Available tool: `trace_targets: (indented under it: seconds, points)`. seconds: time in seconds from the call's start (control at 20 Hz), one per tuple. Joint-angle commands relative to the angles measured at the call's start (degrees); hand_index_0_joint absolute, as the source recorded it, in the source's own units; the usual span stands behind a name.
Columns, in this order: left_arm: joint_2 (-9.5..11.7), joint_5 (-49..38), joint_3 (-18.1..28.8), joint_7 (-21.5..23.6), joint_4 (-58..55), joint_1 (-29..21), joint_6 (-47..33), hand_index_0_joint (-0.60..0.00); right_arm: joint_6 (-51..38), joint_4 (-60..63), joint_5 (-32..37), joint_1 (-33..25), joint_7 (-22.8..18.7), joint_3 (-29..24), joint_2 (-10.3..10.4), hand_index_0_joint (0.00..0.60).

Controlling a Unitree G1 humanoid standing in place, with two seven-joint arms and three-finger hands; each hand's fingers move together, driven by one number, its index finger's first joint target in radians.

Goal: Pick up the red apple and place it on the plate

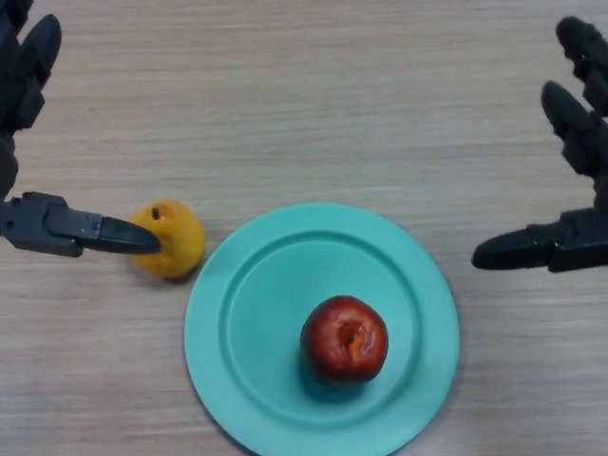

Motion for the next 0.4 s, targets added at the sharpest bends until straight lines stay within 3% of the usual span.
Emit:
trace_targets:
  seconds: [0.05, 0.4]
  points:
    - [1.66, -1.87, 3.36, -1.83, -3.03, -0.58, -6.87, 0.000, -12.30, -2.02, 3.17, -1.55, -1.73, -4.42, -3.03, 0.000]
    - [1.98, -3.00, 3.49, -2.29, -4.19, -0.86, -1.47, 0.000, -10.93, -2.57, 1.51, -1.50, -1.73, -4.39, -3.89, 0.000]
